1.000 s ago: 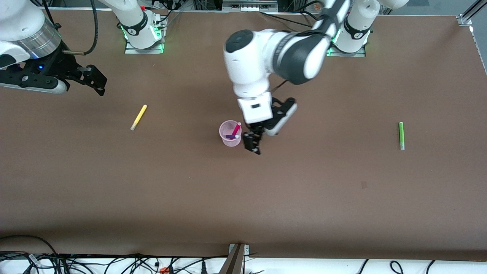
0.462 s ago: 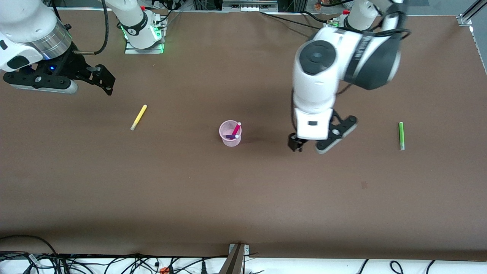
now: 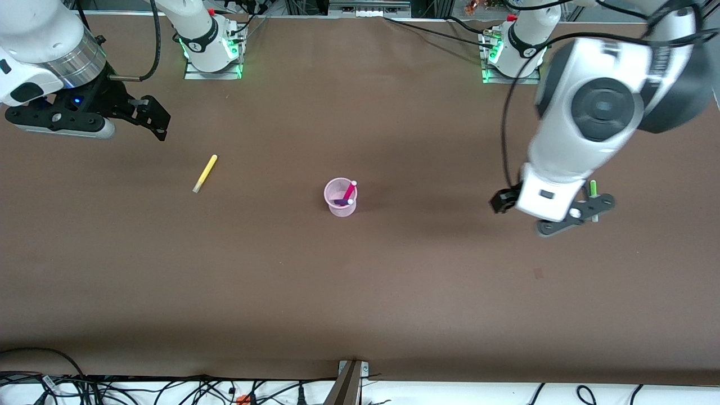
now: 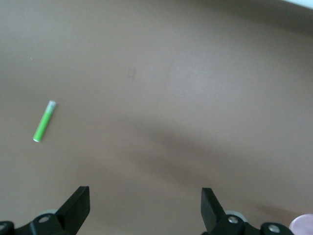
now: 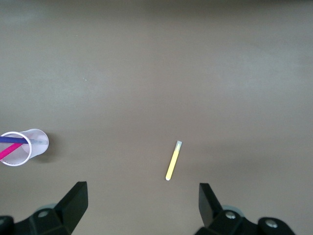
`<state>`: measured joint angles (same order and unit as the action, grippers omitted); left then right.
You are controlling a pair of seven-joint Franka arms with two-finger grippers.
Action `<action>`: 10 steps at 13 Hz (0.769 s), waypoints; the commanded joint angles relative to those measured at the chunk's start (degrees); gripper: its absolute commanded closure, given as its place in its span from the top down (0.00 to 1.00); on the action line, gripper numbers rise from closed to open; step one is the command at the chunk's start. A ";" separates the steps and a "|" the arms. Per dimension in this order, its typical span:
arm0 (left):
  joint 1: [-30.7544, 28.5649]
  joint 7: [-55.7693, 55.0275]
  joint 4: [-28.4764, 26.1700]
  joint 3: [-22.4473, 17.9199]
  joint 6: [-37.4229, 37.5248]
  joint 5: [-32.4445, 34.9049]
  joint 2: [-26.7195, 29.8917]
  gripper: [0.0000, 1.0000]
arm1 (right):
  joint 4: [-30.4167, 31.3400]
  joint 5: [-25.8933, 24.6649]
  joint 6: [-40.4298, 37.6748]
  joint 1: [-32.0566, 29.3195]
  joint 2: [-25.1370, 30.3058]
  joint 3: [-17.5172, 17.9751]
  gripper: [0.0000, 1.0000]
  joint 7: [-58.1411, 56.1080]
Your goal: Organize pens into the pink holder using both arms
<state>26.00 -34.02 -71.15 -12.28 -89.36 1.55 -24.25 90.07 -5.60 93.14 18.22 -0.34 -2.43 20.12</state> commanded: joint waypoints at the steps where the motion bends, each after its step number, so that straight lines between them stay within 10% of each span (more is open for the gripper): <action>1: -6.02 14.02 -2.77 0.86 3.13 -4.08 4.29 1.00 | -0.95 -0.90 -0.68 0.33 -0.18 -0.20 1.00 0.71; 10: -12.97 22.95 -6.37 0.95 3.76 -5.15 7.55 1.00 | -0.86 -0.90 -0.68 0.32 -0.27 -0.21 1.00 0.71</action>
<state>15.05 -12.13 -75.76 -11.92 -85.45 -2.46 -18.77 90.07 -5.60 93.12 18.22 -0.36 -2.53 20.12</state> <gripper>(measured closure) 0.000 0.000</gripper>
